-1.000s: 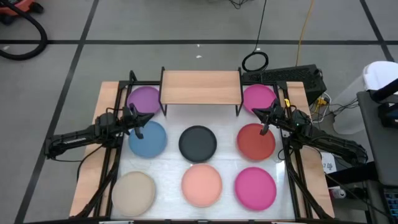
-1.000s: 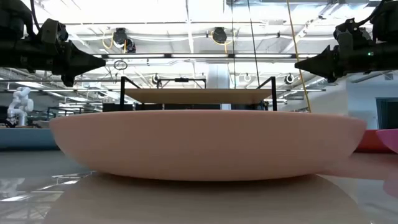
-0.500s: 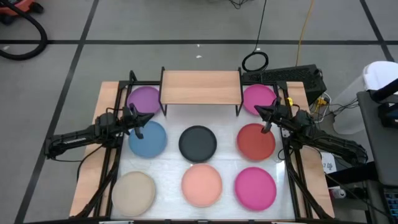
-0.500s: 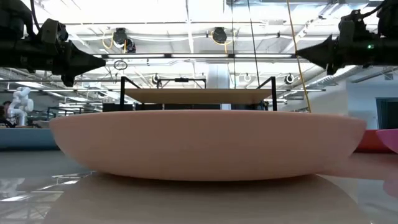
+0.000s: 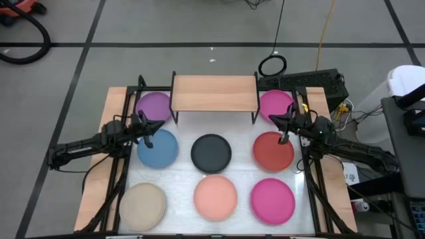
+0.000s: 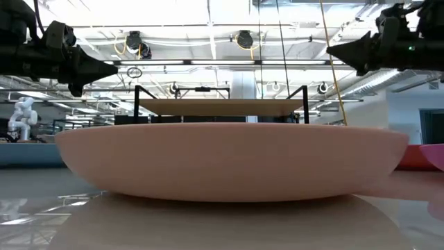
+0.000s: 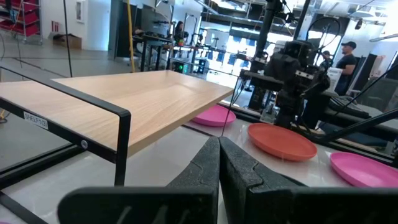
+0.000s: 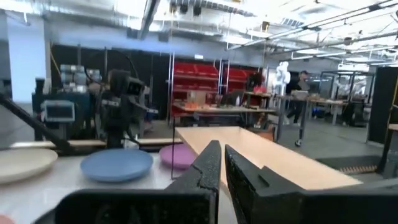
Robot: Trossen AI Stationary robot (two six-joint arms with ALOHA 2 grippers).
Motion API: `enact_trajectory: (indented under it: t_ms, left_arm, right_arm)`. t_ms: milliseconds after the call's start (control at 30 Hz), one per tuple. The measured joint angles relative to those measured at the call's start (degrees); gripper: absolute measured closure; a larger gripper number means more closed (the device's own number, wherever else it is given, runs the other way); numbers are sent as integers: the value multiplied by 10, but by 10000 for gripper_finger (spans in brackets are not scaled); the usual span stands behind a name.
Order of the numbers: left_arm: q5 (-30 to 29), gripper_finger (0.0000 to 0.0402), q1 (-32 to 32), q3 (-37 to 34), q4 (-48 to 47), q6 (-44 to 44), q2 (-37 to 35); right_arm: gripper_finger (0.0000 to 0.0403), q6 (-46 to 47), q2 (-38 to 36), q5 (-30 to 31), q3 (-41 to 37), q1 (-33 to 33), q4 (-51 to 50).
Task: Place and stack plates onto a shelf
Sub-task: Put the black plate on the shelf
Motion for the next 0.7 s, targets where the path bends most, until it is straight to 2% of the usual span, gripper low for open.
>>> enact_trajectory:
  t_ms: [333,700]
  left_arm:
    - [0,398,0,0,0,0,0]
    - [0,398,0,0,0,0,0]
  right_arm:
    - [384,1,152,-41,69,30,3]
    - [303,-65,346,-52,156,141,6]
